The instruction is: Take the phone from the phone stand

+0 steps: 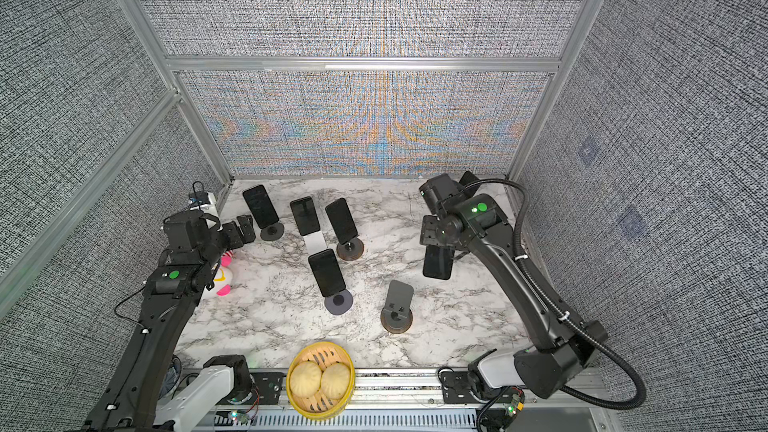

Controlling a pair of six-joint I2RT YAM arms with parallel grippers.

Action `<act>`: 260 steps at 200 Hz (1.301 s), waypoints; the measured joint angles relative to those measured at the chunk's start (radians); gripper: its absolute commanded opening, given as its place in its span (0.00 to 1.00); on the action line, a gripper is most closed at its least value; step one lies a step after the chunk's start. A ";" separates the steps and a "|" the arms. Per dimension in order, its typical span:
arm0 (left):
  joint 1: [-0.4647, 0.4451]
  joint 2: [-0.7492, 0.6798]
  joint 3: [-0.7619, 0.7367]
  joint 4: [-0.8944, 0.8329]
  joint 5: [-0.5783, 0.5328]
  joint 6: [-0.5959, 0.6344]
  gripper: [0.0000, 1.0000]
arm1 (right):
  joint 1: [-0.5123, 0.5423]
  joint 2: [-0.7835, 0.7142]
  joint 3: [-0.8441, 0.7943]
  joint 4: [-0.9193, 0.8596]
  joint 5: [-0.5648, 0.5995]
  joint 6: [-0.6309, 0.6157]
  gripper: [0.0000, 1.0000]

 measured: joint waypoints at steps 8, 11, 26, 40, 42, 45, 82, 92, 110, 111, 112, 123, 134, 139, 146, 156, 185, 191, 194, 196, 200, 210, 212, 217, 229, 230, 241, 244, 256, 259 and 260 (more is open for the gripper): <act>0.001 -0.001 -0.001 0.000 0.000 0.000 0.99 | -0.043 0.023 -0.015 0.011 -0.033 -0.045 0.62; 0.001 -0.001 -0.002 0.000 0.000 0.000 0.99 | -0.058 0.032 -0.020 0.014 -0.046 -0.060 0.62; 0.001 -0.002 -0.003 0.000 0.000 0.000 0.99 | -0.121 0.080 -0.033 0.032 -0.108 -0.135 0.61; 0.001 -0.002 -0.003 0.000 0.000 0.000 0.99 | -0.172 0.121 -0.034 0.055 -0.156 -0.197 0.61; 0.001 -0.002 -0.004 0.000 0.000 0.000 0.98 | -0.179 0.127 -0.034 0.059 -0.163 -0.206 0.61; 0.001 -0.002 -0.004 0.000 0.000 0.000 0.99 | -0.188 0.136 -0.034 0.064 -0.173 -0.219 0.61; 0.001 -0.003 -0.006 0.000 0.000 -0.003 0.98 | -0.289 0.277 -0.032 0.108 -0.248 -0.371 0.60; 0.001 -0.003 -0.007 0.000 0.000 -0.003 0.98 | -0.309 0.316 -0.037 0.127 -0.257 -0.402 0.60; 0.001 -0.003 -0.008 0.000 0.000 -0.004 0.98 | -0.332 0.368 -0.048 0.167 -0.257 -0.451 0.59; 0.001 -0.003 -0.008 0.000 0.000 -0.004 0.98 | -0.332 0.372 -0.050 0.170 -0.257 -0.454 0.59; 0.001 -0.003 -0.008 0.000 0.000 -0.004 0.98 | -0.332 0.373 -0.050 0.172 -0.257 -0.456 0.59; 0.001 -0.003 -0.008 0.000 0.000 -0.008 0.98 | -0.333 0.396 -0.061 0.203 -0.259 -0.484 0.57; 0.001 -0.003 -0.008 0.000 0.000 -0.010 0.98 | -0.332 0.412 -0.066 0.230 -0.259 -0.510 0.57; 0.001 -0.003 -0.008 0.000 0.000 -0.011 0.98 | -0.332 0.421 -0.066 0.242 -0.259 -0.520 0.56; 0.001 -0.003 -0.008 0.000 0.001 -0.011 0.98 | -0.332 0.434 -0.064 0.258 -0.260 -0.534 0.56; 0.001 -0.003 -0.008 0.000 0.003 -0.011 0.98 | -0.334 0.453 -0.059 0.277 -0.262 -0.547 0.55; 0.001 -0.003 -0.008 0.000 0.006 -0.010 0.98 | -0.337 0.528 -0.024 0.310 -0.262 -0.566 0.54; 0.001 -0.003 -0.008 0.000 0.007 -0.010 0.98 | -0.337 0.540 -0.020 0.314 -0.262 -0.566 0.54; 0.001 -0.003 -0.008 0.000 0.007 -0.010 0.98 | -0.337 0.546 -0.019 0.316 -0.262 -0.566 0.54; 0.001 -0.003 -0.008 0.000 0.007 -0.010 0.98 | -0.336 0.548 -0.019 0.317 -0.262 -0.566 0.54; 0.001 -0.003 -0.008 0.000 0.007 -0.010 0.98 | -0.336 0.553 -0.019 0.319 -0.262 -0.566 0.54; 0.001 -0.003 -0.008 0.000 0.007 -0.010 0.98 | -0.336 0.560 -0.019 0.323 -0.261 -0.565 0.54; 0.001 -0.003 -0.008 0.000 0.007 -0.010 0.98 | -0.336 0.561 -0.020 0.324 -0.261 -0.565 0.54; 0.001 -0.003 -0.008 0.000 0.007 -0.010 0.98 | -0.336 0.562 -0.022 0.329 -0.261 -0.562 0.54; 0.001 -0.003 -0.008 0.000 0.007 -0.010 0.98 | -0.335 0.563 -0.029 0.344 -0.254 -0.552 0.54; 0.001 -0.003 -0.008 0.000 0.007 -0.010 0.98 | -0.335 0.563 -0.030 0.346 -0.253 -0.551 0.54; 0.001 -0.002 -0.008 0.000 0.007 -0.010 0.98 | -0.332 0.563 -0.043 0.365 -0.245 -0.547 0.54; 0.001 -0.001 -0.008 0.000 0.007 -0.010 0.98 | -0.330 0.563 -0.047 0.370 -0.243 -0.545 0.54; 0.001 0.001 -0.008 0.000 0.007 -0.010 0.98 | -0.328 0.562 -0.064 0.392 -0.236 -0.534 0.54; 0.001 0.002 -0.008 0.000 0.007 -0.010 0.98 | -0.327 0.561 -0.068 0.397 -0.233 -0.533 0.54; 0.001 0.002 -0.008 0.000 0.007 -0.010 0.98 | -0.327 0.561 -0.069 0.399 -0.231 -0.532 0.54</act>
